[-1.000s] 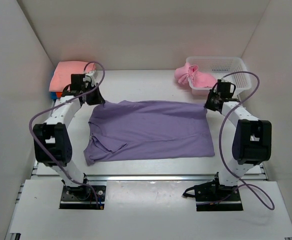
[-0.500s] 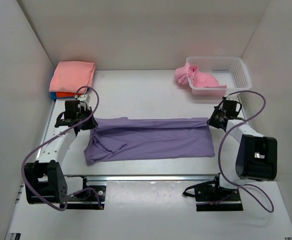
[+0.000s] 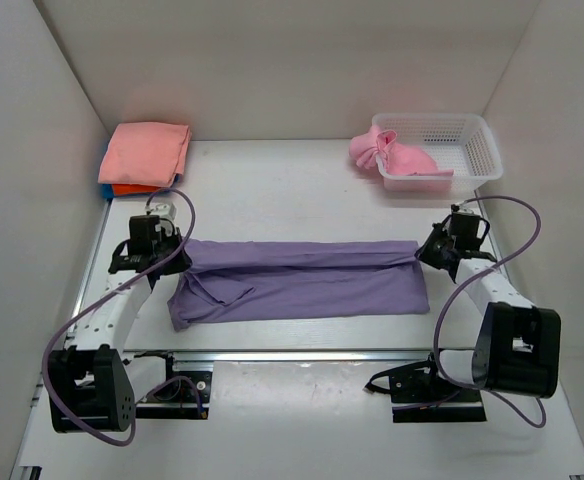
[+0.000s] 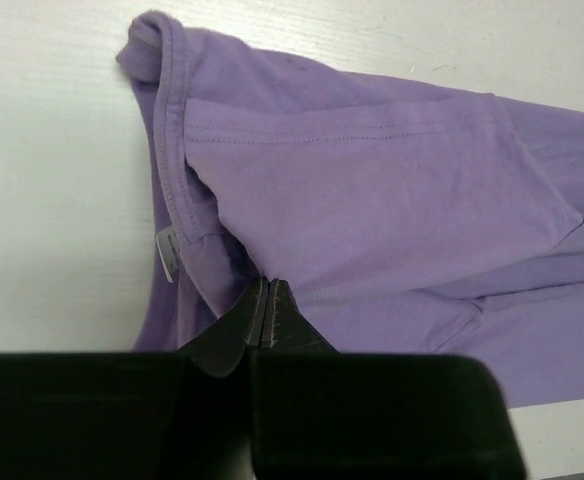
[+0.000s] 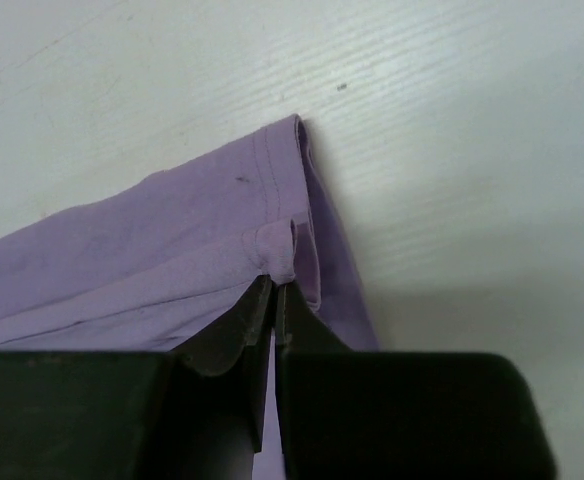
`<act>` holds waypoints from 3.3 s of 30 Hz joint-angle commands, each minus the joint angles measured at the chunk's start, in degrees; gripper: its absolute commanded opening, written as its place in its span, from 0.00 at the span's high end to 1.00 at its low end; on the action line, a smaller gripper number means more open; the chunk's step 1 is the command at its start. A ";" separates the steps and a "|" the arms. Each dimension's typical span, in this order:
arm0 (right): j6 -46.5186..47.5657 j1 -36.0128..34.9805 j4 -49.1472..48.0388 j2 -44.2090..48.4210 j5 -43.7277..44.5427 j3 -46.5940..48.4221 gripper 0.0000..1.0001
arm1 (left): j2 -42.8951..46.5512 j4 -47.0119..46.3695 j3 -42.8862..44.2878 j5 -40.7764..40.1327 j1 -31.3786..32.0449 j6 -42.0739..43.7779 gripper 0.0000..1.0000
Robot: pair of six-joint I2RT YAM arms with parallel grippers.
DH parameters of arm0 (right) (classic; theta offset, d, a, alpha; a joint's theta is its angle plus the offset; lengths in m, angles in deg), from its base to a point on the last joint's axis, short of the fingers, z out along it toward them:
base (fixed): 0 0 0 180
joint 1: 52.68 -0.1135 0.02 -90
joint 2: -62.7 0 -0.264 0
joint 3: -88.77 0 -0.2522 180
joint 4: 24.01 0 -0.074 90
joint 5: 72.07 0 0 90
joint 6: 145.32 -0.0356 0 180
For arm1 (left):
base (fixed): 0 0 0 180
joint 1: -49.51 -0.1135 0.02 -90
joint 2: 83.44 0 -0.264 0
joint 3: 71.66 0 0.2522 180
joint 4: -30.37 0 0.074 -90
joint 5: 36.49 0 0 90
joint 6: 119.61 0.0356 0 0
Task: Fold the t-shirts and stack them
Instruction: Fold the other side of the tshirt into a rectangle, then rotate the tshirt 90 degrees
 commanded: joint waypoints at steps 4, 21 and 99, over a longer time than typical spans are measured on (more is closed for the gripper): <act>-3.94 -0.56 8.69 5.30 1.44 -0.91 0.71 | 3.86 0.70 -2.26 -4.81 -0.39 -4.57 0.59; 2.38 -4.07 3.34 -12.24 -6.91 13.74 1.00 | 0.64 -1.85 -7.27 -6.40 10.59 -11.08 0.67; -18.98 -49.63 -5.61 6.19 1.31 -5.22 0.91 | -39.17 -16.70 38.42 20.85 21.05 -13.46 0.66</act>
